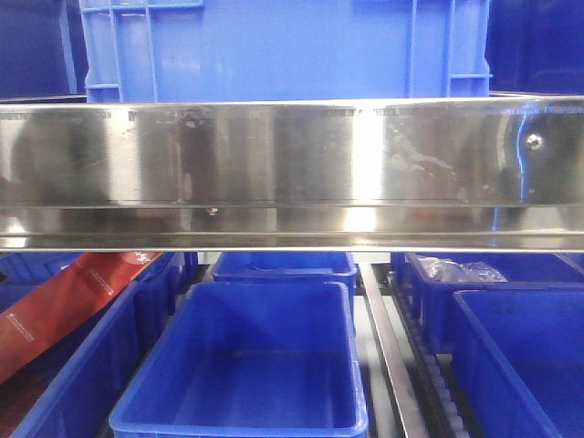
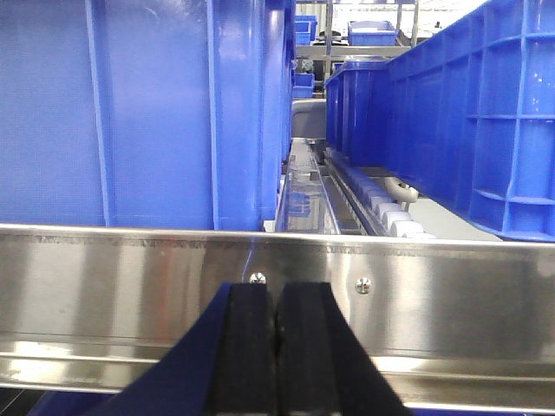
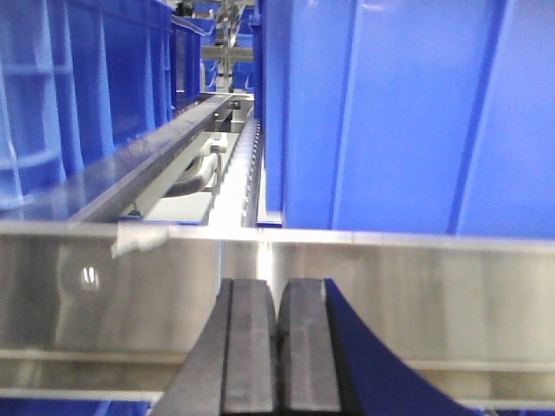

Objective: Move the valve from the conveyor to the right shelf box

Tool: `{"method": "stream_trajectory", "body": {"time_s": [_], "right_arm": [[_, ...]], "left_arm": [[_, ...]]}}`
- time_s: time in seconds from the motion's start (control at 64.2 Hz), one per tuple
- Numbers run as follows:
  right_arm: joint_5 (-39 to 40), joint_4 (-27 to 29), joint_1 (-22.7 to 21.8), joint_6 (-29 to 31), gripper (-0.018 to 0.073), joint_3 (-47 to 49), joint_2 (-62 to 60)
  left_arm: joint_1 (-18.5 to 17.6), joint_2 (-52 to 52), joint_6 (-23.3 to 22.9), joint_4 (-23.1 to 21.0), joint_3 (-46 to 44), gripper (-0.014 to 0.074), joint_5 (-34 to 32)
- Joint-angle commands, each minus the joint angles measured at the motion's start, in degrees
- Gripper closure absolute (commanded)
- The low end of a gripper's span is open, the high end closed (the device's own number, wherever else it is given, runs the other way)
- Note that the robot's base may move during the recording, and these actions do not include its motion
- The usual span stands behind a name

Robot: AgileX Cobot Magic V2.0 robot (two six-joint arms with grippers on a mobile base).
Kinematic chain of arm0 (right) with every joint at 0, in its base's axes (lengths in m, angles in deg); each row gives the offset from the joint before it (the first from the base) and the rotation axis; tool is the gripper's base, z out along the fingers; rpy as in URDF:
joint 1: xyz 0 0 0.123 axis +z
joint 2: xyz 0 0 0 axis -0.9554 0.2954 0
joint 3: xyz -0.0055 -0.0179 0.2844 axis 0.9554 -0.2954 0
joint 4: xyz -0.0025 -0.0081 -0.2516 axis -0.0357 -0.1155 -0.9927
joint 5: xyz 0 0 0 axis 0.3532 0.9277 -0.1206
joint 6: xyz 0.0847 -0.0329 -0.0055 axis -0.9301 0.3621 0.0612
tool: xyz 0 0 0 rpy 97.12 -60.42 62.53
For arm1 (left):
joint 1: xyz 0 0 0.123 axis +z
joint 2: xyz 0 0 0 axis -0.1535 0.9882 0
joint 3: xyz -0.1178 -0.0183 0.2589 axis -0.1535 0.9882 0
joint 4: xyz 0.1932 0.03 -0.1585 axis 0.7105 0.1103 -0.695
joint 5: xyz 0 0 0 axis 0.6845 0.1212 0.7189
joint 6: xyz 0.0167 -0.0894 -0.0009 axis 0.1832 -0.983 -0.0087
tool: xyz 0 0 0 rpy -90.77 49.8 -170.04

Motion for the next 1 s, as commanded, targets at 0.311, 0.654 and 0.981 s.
{"method": "stream_trajectory", "body": {"time_s": [0.311,0.654,0.981], "right_arm": [[2.16,-0.95,-0.55,-0.06,0.0715,-2.23,-1.44],[2.16,-0.95,-0.55,-0.06,0.0715,-2.23,-1.44],[2.16,-0.95,-0.55,-0.06,0.0715,-2.23,-1.44]], "left_arm": [[0.16,-0.31,0.13,-0.25,-0.07,0.0707,-1.13],[0.16,-0.31,0.13,-0.25,-0.07,0.0707,-1.13],[0.16,-0.31,0.13,-0.25,-0.07,0.0707,-1.13]]}}
